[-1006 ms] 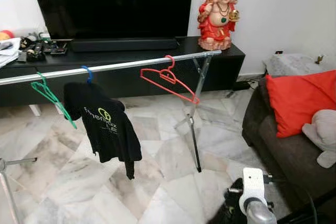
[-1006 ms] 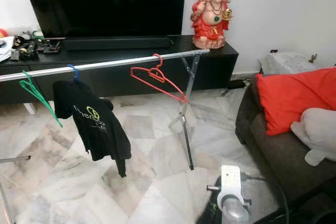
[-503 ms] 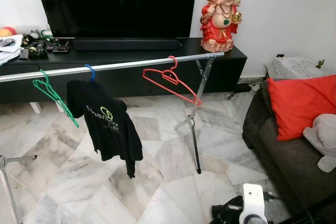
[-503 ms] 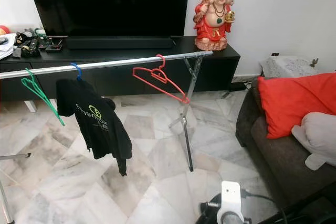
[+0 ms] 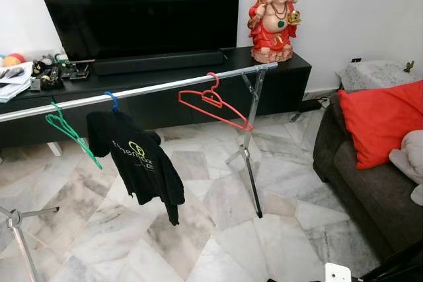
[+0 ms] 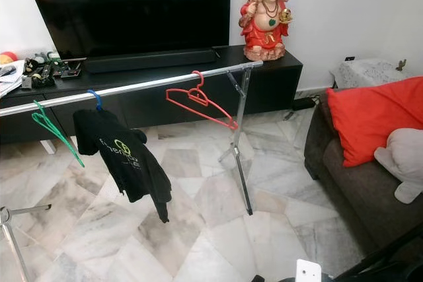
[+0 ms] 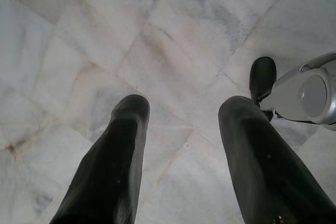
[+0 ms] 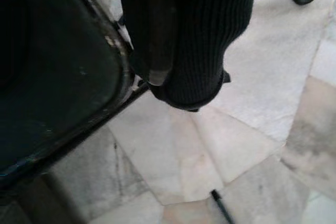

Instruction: Hang hanger

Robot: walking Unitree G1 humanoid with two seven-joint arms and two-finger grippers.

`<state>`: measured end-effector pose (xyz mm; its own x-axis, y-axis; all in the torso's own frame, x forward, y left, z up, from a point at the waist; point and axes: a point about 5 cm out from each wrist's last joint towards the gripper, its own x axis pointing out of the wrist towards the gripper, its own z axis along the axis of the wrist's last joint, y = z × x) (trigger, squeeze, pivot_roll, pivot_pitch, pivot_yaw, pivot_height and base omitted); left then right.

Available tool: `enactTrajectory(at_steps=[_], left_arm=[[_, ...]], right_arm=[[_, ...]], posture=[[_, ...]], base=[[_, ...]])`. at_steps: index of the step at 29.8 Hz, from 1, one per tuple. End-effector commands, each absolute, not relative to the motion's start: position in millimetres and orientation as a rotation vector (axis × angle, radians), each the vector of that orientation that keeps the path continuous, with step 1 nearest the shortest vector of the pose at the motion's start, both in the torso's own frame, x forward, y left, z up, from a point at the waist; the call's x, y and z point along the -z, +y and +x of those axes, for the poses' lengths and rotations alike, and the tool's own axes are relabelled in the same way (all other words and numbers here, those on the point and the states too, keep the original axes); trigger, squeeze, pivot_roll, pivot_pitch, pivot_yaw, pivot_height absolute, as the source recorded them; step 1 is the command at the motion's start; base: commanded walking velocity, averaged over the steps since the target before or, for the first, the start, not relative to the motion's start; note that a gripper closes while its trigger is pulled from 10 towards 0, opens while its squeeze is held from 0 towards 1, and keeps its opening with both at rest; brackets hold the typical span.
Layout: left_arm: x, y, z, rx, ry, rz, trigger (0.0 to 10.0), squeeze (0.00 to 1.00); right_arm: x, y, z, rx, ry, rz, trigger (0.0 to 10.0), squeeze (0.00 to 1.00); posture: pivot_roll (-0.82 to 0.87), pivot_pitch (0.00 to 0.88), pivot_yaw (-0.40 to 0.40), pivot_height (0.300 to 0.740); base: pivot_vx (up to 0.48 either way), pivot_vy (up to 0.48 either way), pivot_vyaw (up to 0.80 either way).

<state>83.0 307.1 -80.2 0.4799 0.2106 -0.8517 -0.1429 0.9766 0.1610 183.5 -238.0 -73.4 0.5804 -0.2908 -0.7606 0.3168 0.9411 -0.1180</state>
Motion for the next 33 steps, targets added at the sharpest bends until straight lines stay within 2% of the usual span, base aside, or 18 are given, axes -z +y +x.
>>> enactTrajectory(at_steps=[1,8,16,33], left_arm=[[81,306,82,-0.201,1.055,0.076,10.0,0.0],[84,299,83,-0.217,1.05,0.051,10.0,0.0],[85,300,81,-0.217,1.068,0.05,10.0,0.0],[84,303,78,-0.216,1.076,0.064,10.0,0.0]], right_arm=[[74,-245,179,0.382,0.896,0.045,10.0,0.0],[75,-255,171,0.396,0.936,0.039,10.0,0.0],[77,-252,169,0.377,0.94,0.06,10.0,0.0],[79,-246,168,0.313,0.937,0.016,10.0,0.0]], posture=[[-0.03,0.0,0.067,0.74],[0.0,0.0,0.036,0.74],[0.0,0.0,0.037,0.74],[0.01,0.0,0.047,0.74]], base=[[0.0,0.0,0.0],[0.0,0.0,0.0],[0.0,0.0,0.0],[0.0,0.339,0.0]])
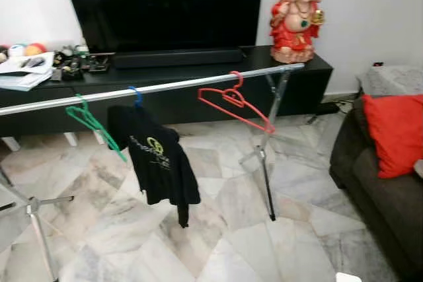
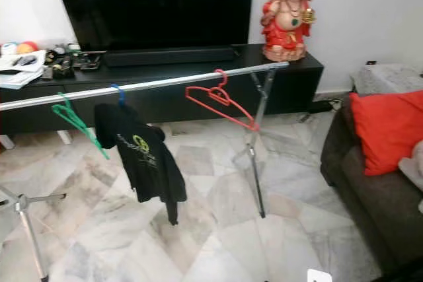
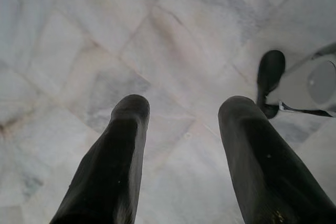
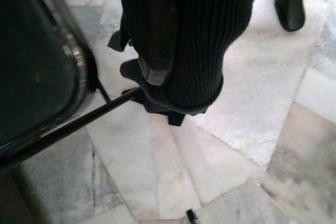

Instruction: Hang hanger

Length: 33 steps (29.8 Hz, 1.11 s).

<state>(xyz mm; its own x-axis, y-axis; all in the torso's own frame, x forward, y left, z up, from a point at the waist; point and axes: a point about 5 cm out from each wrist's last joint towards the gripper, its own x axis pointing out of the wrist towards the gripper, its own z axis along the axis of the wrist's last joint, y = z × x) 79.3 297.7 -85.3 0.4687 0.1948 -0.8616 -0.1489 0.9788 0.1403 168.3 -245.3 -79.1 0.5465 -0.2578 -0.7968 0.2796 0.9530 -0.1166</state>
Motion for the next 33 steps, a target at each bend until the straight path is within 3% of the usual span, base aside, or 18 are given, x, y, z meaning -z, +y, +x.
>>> enactTrajectory(at_steps=[1,33], left_arm=[[83.5,303.4,77.7,-0.216,1.076,0.064,10.0,0.0],[83.5,302.3,79.5,-0.209,1.07,0.055,10.0,0.0]], right_arm=[[79.0,-246.1,167.6,0.31,0.939,0.015,10.0,0.0],[78.7,-246.3,168.9,0.312,0.947,0.024,10.0,0.0]], posture=[[0.01,0.0,0.047,0.74],[0.01,0.0,0.041,0.74]], base=[[0.0,0.341,0.0],[0.0,0.339,0.0]])
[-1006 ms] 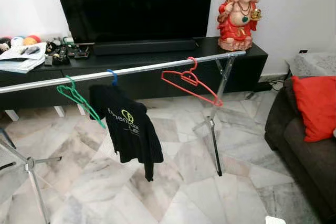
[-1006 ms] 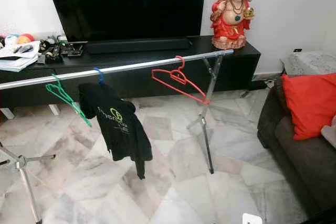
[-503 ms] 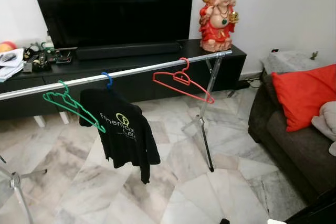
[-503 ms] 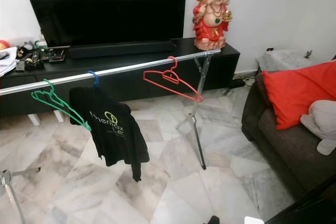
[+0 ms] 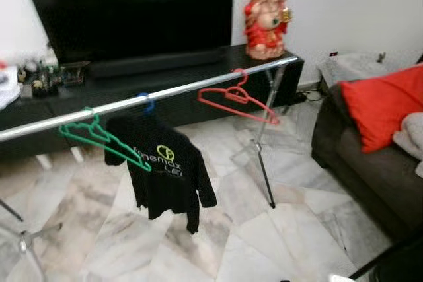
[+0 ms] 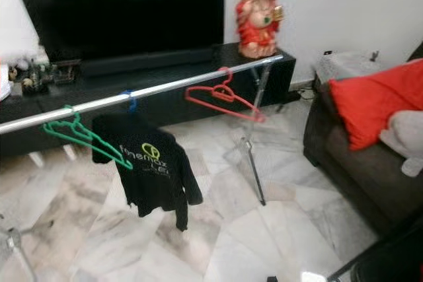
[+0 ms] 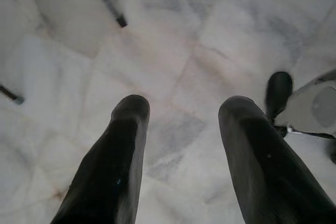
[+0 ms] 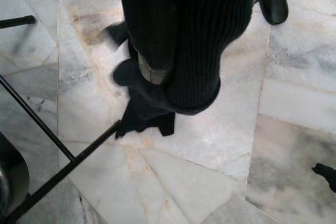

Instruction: Hang hanger

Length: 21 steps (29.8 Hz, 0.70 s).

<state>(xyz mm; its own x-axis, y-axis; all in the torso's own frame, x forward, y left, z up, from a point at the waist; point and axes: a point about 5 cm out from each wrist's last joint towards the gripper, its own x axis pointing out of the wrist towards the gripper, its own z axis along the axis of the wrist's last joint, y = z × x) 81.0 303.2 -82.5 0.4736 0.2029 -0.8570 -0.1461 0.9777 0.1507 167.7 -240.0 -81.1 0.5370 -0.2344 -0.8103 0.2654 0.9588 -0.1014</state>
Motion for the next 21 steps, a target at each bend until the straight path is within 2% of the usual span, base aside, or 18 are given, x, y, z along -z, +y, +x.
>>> enactTrajectory(at_steps=[1,11,17,21], left_arm=[[83.5,302.3,79.5,-0.21,1.071,0.054,10.0,0.0],[83.4,302.4,79.9,-0.212,1.069,0.051,10.0,0.0],[83.3,301.8,80.5,-0.208,1.062,0.052,10.0,0.0],[83.5,301.3,80.4,-0.211,1.059,0.048,10.0,0.0]], right_arm=[[78.7,-246.3,168.9,0.313,0.947,0.025,10.0,0.0],[78.5,-246.3,169.5,0.312,0.946,0.028,10.0,0.0],[78.1,-247.1,169.6,0.313,0.942,0.026,10.0,0.0],[74.4,-249.6,172.4,0.37,0.862,0.041,10.0,0.0]], posture=[[0.01,0.0,0.041,0.74],[0.02,0.0,0.039,0.74],[0.02,0.0,0.035,0.74],[0.02,0.0,0.032,0.74]], base=[[0.0,0.337,0.0],[0.0,0.337,0.0],[0.0,0.0,0.0],[0.0,0.0,0.0]])
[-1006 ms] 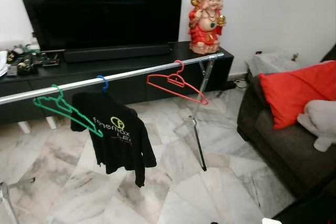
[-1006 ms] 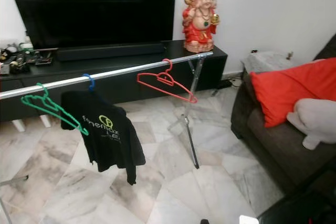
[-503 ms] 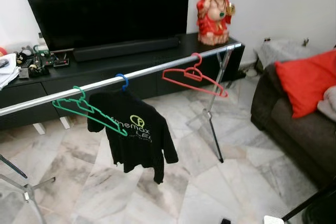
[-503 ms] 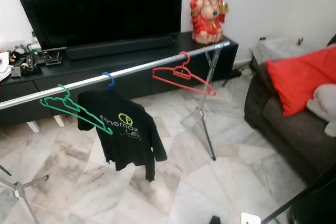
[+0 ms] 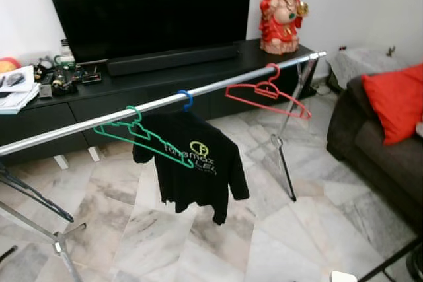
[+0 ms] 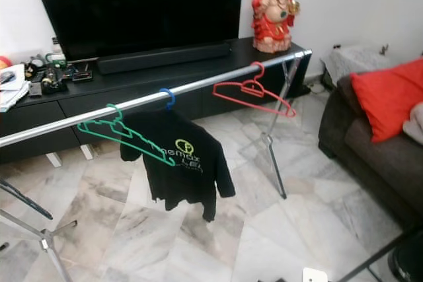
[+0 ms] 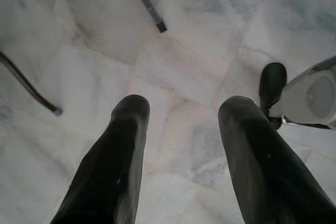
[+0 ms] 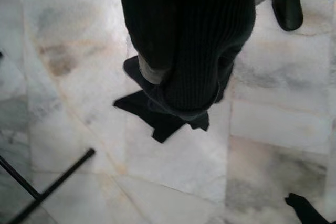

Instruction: Hang hanger

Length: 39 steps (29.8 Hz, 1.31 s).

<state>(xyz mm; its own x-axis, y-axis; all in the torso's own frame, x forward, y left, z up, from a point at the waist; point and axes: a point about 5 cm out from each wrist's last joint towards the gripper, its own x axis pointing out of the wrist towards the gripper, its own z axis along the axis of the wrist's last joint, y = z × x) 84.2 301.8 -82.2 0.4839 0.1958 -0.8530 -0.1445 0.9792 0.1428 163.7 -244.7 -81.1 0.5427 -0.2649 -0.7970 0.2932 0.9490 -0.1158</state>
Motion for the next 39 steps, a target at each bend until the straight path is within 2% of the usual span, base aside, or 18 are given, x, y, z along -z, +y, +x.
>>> enactTrajectory(at_steps=[1,7,9,11,16,21,28,39], left_arm=[[83,301,80,-0.211,1.059,0.047,10.0,0.0],[84,301,80,-0.215,1.061,0.047,10.0,0.0],[84,301,79,-0.223,1.056,0.04,10.0,0.0],[84,301,79,-0.225,1.052,0.036,10.0,0.0],[84,301,78,-0.225,1.05,0.035,10.0,0.0],[83,301,78,-0.229,1.041,0.031,10.0,0.0],[83,301,79,-0.249,1.018,0.016,10.0,0.0],[84,300,79,-0.243,1.019,0.012,10.0,0.0]], right_arm=[[73,-250,173,0.386,0.837,0.045,10.0,0.0],[67,-254,177,0.447,0.724,0.05,10.0,0.0],[49,-247,203,0.473,0.565,0.014,10.0,0.0],[39,-253,210,0.51,0.473,0.019,10.0,0.0],[24,-259,210,0.538,0.329,0.001,10.0,0.0],[9,-248,203,0.546,0.189,0.022,10.0,0.0],[-14,-245,202,0.536,0.105,0.01,10.0,0.0],[-23,-247,211,0.518,0.096,0.003,10.0,0.0]], posture=[[0.02,0.0,0.032,0.74],[0.02,0.0,0.03,0.74],[0.02,0.0,0.026,0.74],[0.01,0.0,0.024,0.74],[0.0,0.0,0.02,0.74],[-0.01,0.0,0.015,0.74],[-0.02,0.0,0.007,0.74],[-0.01,0.0,-0.001,0.74]], base=[[0.0,0.0,0.0],[0.0,0.0,0.0],[0.0,0.0,0.0],[0.0,0.0,0.0],[0.0,0.0,0.0],[0.0,0.0,0.0],[0.0,0.0,0.0],[0.0,0.0,0.0]])
